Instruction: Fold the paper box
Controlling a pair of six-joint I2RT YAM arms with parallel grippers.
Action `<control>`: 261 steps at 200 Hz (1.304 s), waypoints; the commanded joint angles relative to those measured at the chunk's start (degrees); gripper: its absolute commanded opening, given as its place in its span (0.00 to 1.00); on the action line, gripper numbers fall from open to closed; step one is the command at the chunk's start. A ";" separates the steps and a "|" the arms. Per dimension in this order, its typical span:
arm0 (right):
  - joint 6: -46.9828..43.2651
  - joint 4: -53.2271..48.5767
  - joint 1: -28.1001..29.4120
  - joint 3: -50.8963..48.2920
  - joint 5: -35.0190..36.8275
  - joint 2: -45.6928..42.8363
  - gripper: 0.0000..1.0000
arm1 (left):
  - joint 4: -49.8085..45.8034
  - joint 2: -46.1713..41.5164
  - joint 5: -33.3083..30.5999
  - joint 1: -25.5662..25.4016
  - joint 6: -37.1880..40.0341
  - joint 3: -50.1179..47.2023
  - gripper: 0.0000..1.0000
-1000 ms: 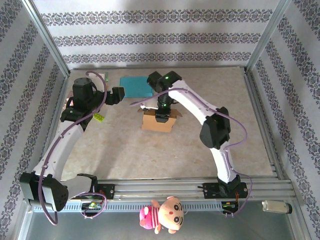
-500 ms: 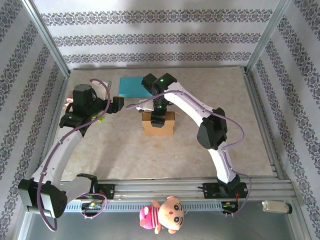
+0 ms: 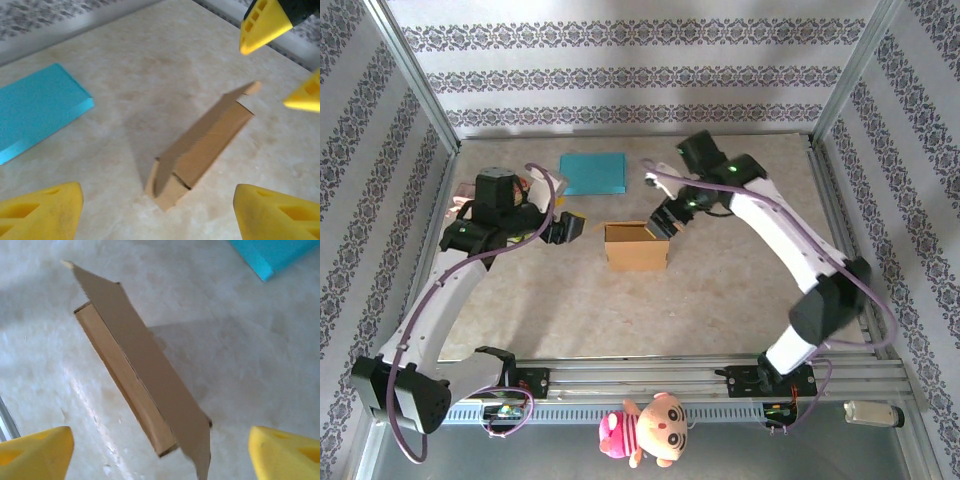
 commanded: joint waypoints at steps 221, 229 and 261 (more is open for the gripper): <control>7.26 11.53 -2.85 -14.30 -1.72 -4.59 0.15 | -7.52 16.58 -9.58 -9.55 -1.99 8.12 0.47; 7.26 11.36 -2.76 -14.09 -1.70 -4.61 0.14 | -7.78 16.63 -9.78 -9.59 -2.00 8.24 0.42; 7.35 11.06 -2.50 -13.66 -1.61 -4.62 0.13 | -7.81 16.85 -9.83 -9.68 -2.61 8.07 0.23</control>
